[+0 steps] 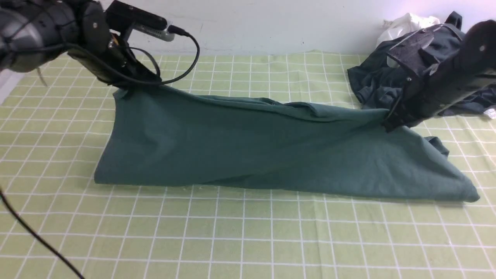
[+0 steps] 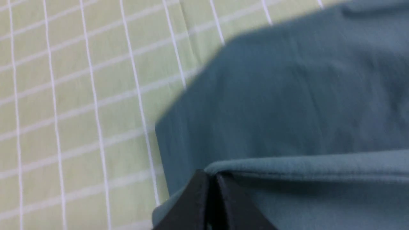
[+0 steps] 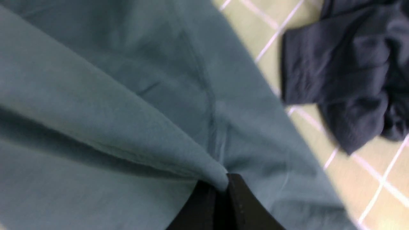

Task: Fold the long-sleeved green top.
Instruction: Use both arms to drag the lower edge of the fabric forward and fold it over the upper edge

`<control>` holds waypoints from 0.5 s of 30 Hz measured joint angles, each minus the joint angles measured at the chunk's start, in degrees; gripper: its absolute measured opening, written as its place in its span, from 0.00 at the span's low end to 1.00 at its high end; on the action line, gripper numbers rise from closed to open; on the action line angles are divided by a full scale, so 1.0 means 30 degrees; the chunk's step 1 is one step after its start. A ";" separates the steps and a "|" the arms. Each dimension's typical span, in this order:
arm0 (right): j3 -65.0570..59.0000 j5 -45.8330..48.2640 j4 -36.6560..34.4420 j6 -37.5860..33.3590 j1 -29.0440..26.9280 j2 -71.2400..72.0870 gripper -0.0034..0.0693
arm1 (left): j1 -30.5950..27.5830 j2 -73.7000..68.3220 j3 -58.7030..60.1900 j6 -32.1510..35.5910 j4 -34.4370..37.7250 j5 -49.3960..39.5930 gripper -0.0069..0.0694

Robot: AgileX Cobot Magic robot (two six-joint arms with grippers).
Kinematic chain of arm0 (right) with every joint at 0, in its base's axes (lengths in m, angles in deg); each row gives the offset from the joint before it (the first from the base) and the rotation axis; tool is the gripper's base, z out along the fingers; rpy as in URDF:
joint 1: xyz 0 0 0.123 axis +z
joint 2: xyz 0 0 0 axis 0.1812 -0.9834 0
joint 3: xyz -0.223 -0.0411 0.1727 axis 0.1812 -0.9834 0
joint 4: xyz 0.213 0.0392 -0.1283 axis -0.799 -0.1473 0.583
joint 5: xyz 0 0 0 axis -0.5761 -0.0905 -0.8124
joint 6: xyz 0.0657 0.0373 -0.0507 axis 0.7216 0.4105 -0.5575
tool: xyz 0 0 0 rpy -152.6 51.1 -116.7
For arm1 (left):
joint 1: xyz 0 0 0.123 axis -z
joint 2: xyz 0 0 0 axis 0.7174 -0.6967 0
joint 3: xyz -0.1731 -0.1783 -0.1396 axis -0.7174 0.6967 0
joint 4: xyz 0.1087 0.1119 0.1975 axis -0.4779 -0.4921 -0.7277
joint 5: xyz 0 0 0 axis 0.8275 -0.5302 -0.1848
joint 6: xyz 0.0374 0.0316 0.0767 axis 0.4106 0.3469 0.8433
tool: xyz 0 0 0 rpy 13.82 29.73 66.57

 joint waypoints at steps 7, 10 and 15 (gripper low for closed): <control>0.4125 -0.0019 0.0002 0.0985 -0.0185 -0.3685 0.18 | 0.0000 -0.6532 -0.7462 -0.1522 -0.1801 -0.0037 0.12; 0.5536 -0.0042 0.0019 0.2934 -0.0379 -0.5001 0.36 | -0.0101 -0.8452 -1.0027 -0.2361 -0.1978 -0.0078 0.23; 0.7122 0.0626 0.1163 0.6191 -0.0592 -0.5447 0.62 | -0.0879 -0.8875 -1.1622 -0.3395 -0.2096 -0.0551 0.50</control>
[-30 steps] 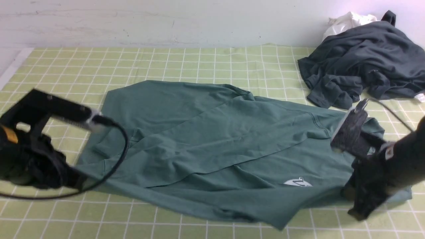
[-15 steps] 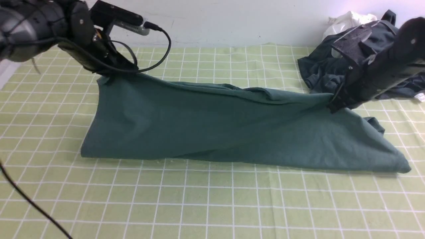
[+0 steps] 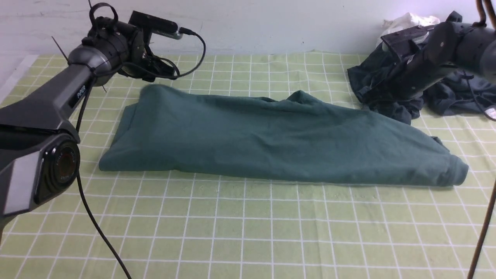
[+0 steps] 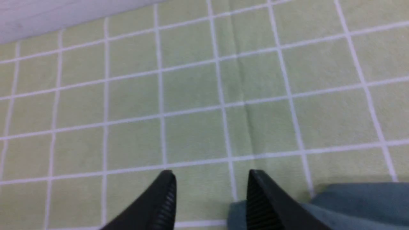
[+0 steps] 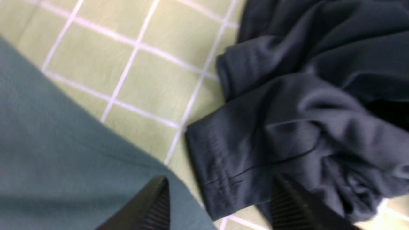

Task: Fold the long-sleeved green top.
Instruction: Use both arms to drag the lower edge of the fabric forward and fold it over the upper edge, then use the right arm to clamp the right edge of the fabric

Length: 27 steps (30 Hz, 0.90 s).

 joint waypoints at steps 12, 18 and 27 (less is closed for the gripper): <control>0.3366 0.7951 0.0445 0.1951 -0.0185 0.0673 0.15 | -0.2438 0.6123 -0.0210 0.4728 0.1194 -0.9848 0.24; 0.0672 0.8099 0.0010 0.2254 -0.1550 0.3479 0.03 | -0.5680 1.2452 0.3443 0.6894 0.7084 -1.0189 0.09; -1.0324 0.1380 -0.0544 0.2411 -0.3814 0.7469 0.03 | -0.7486 2.3728 1.9028 1.1710 1.5923 -0.8524 0.09</control>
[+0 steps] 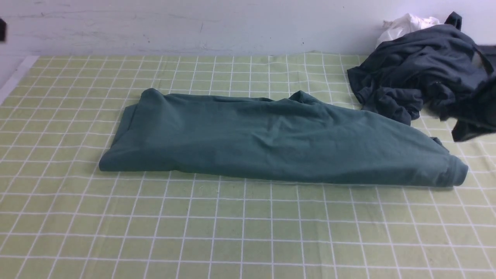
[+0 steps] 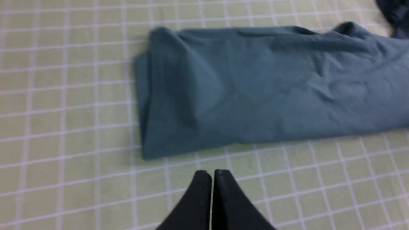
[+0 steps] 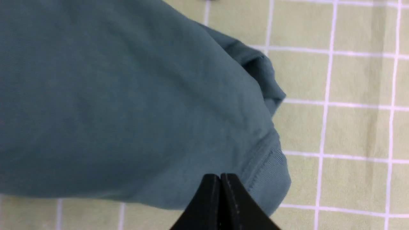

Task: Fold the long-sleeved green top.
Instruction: Use the right arm to clamp the right edge of the fabric

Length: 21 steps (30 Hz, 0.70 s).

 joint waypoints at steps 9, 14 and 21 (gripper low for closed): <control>-0.1411 -0.2112 0.0127 0.0384 -0.0500 -0.1042 0.34 | 0.0024 0.2839 0.9086 0.2459 0.1671 0.2265 0.09; -0.1411 -0.2730 0.0188 0.1918 -0.0500 -0.2085 0.64 | 0.0024 0.3066 0.9834 0.3738 0.3401 0.3759 0.09; -0.1411 -0.3306 -0.1050 0.1942 -0.0500 -0.2931 0.56 | 0.0024 0.2607 0.9872 0.7183 0.6424 0.4615 0.09</control>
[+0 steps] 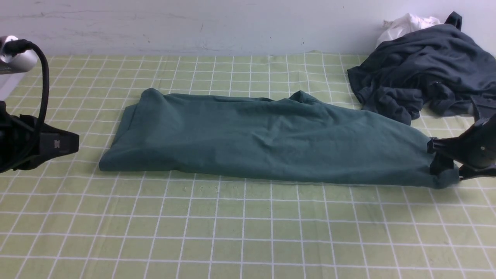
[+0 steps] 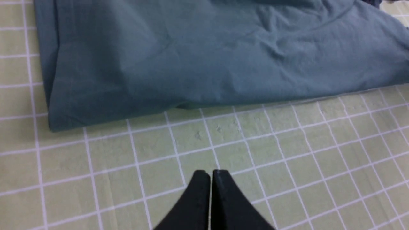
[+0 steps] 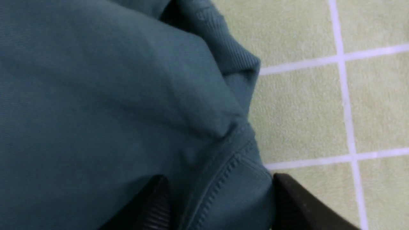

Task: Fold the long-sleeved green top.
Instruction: Use the right arm to clamp the right edge of the fabric, then use the right arm to drag the right edge of the fabric to the left and folds it over the left edge

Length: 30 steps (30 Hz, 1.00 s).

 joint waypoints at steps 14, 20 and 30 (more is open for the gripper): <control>0.5447 0.3773 0.5553 -0.2142 -0.0929 0.2491 0.08 | 0.0000 -0.0098 0.0144 0.0888 0.0563 -0.0191 0.09; 0.9385 0.6338 0.3843 -0.1319 -0.0229 0.2564 0.08 | 0.0000 -0.0145 0.0144 0.0888 0.0862 -0.0191 0.09; 1.0696 0.2060 -0.7888 -0.6885 0.7238 0.1602 0.08 | 0.0000 -0.0767 0.0144 0.1020 0.1146 -0.0171 0.09</control>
